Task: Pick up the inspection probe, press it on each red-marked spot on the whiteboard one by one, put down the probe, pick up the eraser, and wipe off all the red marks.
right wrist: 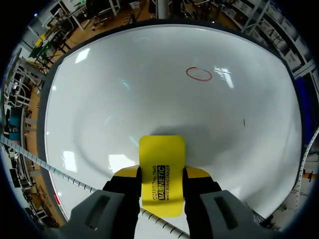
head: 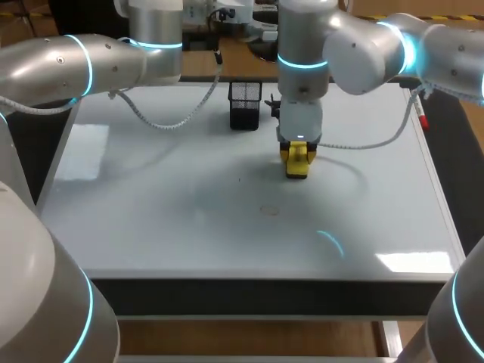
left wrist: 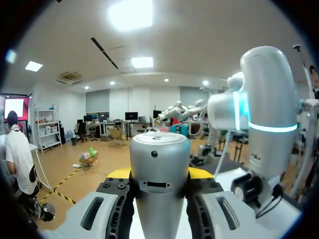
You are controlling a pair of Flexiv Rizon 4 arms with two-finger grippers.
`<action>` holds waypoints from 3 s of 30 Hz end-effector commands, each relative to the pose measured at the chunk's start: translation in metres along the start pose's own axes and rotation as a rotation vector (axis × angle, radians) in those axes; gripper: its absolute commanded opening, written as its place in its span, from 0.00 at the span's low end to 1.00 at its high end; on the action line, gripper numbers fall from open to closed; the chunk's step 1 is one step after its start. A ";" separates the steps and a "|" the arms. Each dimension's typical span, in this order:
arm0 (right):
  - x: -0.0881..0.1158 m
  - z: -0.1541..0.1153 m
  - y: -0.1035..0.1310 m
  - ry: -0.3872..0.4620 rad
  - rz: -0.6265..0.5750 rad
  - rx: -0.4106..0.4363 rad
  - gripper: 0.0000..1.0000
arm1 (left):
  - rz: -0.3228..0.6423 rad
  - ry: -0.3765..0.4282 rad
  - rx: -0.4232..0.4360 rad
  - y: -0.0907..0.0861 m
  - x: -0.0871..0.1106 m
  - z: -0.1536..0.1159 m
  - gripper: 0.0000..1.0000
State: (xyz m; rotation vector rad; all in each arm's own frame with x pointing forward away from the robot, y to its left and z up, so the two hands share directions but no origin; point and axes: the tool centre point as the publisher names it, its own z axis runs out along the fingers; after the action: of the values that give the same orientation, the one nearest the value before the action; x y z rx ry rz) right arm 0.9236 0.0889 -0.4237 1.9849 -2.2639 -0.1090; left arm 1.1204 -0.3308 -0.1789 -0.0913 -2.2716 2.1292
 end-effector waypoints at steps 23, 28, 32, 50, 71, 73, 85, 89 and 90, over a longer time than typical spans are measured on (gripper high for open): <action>0.134 -0.047 0.041 0.029 0.094 0.110 0.00 | -0.001 0.002 -0.002 -0.002 -0.001 0.000 0.00; 0.157 -0.050 0.044 0.026 0.108 0.111 0.00 | -0.001 0.002 -0.002 -0.002 -0.001 0.000 0.00; 0.174 -0.047 0.044 0.030 0.110 0.105 0.00 | -0.001 0.002 -0.002 -0.002 -0.001 0.000 0.00; 0.209 -0.031 0.047 -0.030 0.135 0.073 0.00 | -0.001 0.002 -0.002 -0.002 -0.001 0.000 0.00; 0.209 -0.031 0.047 -0.030 0.135 0.073 0.00 | -0.001 0.002 -0.002 -0.002 -0.001 0.000 0.00; 0.209 -0.031 0.047 -0.030 0.135 0.073 0.00 | -0.001 0.002 -0.002 -0.002 -0.001 0.000 0.00; 0.209 -0.031 0.047 -0.030 0.135 0.073 0.00 | 0.060 0.011 0.014 -0.015 0.048 -0.004 0.00; 0.209 -0.031 0.047 -0.030 0.135 0.073 0.00 | 0.073 0.022 0.034 -0.026 0.068 -0.009 0.00; 0.209 -0.031 0.047 -0.030 0.135 0.073 0.00 | 0.080 0.026 0.037 -0.028 0.072 -0.011 0.00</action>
State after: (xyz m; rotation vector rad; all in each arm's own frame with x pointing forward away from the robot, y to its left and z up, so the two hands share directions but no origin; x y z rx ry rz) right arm 0.8550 -0.1102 -0.3762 1.8664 -2.4504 -0.0488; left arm 1.0749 -0.3294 -0.1607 -0.2541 -2.2074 2.1708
